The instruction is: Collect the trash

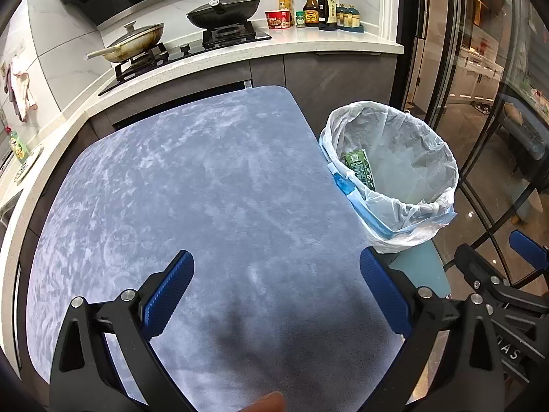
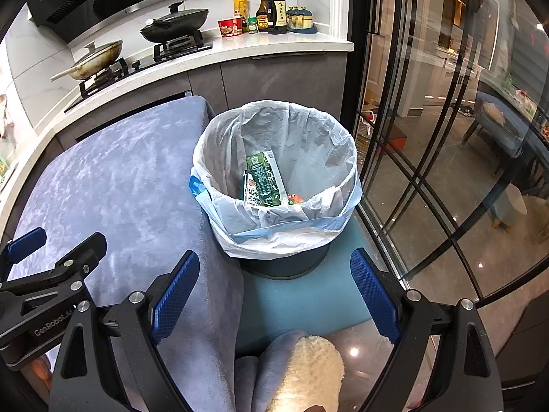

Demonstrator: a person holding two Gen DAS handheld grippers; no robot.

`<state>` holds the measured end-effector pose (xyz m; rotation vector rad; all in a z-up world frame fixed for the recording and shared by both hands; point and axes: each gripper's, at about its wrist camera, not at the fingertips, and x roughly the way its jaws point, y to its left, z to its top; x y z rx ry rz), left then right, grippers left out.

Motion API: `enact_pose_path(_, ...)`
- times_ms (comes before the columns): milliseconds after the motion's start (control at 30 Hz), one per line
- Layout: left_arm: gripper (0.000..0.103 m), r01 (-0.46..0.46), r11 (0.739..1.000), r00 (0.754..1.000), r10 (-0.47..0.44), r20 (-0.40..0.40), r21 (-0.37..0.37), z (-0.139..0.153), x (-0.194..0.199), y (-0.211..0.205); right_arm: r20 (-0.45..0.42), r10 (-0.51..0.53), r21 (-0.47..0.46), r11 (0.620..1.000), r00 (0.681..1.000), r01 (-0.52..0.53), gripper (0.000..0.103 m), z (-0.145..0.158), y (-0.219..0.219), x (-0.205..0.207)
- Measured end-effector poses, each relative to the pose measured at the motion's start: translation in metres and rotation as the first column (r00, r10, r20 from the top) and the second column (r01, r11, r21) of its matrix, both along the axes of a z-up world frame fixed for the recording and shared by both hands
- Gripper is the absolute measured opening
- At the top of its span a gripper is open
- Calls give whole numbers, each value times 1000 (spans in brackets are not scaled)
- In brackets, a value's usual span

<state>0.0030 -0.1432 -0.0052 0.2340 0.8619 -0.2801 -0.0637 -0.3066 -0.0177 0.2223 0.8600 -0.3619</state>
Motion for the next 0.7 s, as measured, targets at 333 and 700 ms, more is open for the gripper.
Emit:
enact_pose_path(333, 93, 1, 1000, 1000, -1, -9, -1, -2, 0, -1, -5, -3, 3, 1000, 1000, 3, 86, -4, -4, 1)
enact_pose_path(700, 93, -7, 1000, 1000, 7, -14, 1, -6, -1, -1, -8, -3, 1, 1000, 1000, 3, 86, -5, -5, 0)
